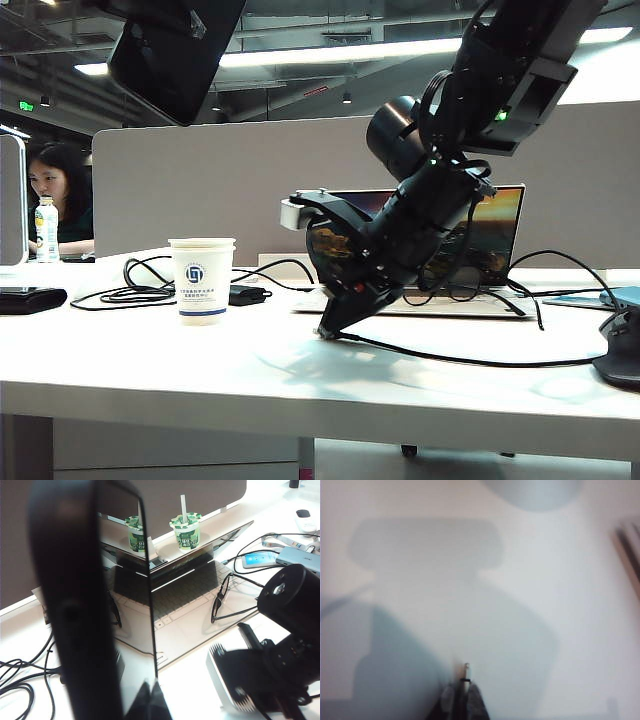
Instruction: Pick up the black phone, pick up the charger plug, insert the charger plug into the phone's charging port, and finally place the connected phone back on the desk.
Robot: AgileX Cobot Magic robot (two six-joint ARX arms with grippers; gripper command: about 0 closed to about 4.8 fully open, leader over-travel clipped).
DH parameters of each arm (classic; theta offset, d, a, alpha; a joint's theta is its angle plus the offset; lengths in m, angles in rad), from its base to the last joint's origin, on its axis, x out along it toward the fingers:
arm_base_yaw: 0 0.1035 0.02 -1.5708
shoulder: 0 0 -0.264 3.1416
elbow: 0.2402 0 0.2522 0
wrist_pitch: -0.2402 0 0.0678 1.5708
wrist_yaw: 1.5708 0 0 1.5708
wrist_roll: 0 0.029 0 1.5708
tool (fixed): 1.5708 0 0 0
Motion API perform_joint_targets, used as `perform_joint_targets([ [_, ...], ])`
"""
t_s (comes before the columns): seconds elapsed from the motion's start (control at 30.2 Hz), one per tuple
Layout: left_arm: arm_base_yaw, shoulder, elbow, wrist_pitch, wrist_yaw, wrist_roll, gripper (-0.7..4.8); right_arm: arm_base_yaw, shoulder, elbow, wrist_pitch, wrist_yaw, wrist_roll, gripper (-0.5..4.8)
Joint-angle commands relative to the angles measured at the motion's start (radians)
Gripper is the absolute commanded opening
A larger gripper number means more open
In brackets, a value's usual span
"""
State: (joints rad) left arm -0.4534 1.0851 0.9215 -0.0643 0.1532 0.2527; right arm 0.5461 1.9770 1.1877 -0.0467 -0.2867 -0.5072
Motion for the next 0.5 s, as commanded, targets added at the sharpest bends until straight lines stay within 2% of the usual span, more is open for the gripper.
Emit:
perform_joint_targets([
  [0.03,0.000,-0.006,0.005,0.038,0.005,-0.003,-0.06,0.002,-0.014,-0.001,-0.048,-0.008,-0.146,-0.06],
  [0.27,0.000,-0.006,0.005,0.037,0.005,-0.003,-0.06,0.002,-0.048,-0.001,-0.077,-0.004,-0.365,-0.06],
  [0.5,0.000,-0.006,0.005,0.037,0.004,-0.003,-0.06,0.002,-0.121,-0.001,-0.011,0.001,-0.409,-0.06],
])
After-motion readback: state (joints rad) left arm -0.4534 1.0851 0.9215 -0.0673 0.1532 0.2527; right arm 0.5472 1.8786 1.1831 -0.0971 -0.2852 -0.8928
